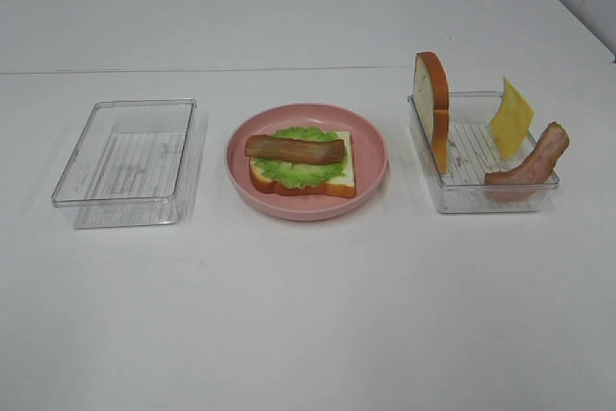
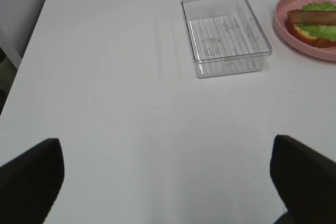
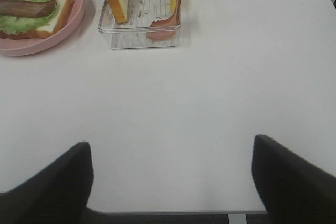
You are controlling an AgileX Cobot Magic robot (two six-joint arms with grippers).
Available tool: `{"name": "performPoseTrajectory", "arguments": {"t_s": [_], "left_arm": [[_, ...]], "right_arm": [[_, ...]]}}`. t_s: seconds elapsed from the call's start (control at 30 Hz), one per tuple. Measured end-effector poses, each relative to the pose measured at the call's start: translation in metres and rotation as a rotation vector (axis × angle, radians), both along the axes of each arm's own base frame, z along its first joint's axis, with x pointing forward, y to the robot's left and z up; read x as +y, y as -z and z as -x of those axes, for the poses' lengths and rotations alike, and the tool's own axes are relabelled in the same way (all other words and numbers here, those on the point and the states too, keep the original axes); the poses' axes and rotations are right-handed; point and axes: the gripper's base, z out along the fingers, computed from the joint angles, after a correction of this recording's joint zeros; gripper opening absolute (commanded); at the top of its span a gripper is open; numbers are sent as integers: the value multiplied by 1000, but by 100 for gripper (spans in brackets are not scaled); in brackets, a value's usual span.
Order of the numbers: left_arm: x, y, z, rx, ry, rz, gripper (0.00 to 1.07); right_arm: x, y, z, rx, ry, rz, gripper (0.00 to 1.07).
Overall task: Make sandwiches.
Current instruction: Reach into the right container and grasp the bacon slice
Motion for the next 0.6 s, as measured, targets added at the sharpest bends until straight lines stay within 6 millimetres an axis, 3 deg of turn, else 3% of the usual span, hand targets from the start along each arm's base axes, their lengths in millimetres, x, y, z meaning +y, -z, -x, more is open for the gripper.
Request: {"name": "performPoseTrajectory", "arguments": {"t_s": [0.6], "left_arm": [[0, 0, 1, -8, -16, 52, 100]], "right_arm": [[0, 0, 0, 0, 0, 0, 80]]}}
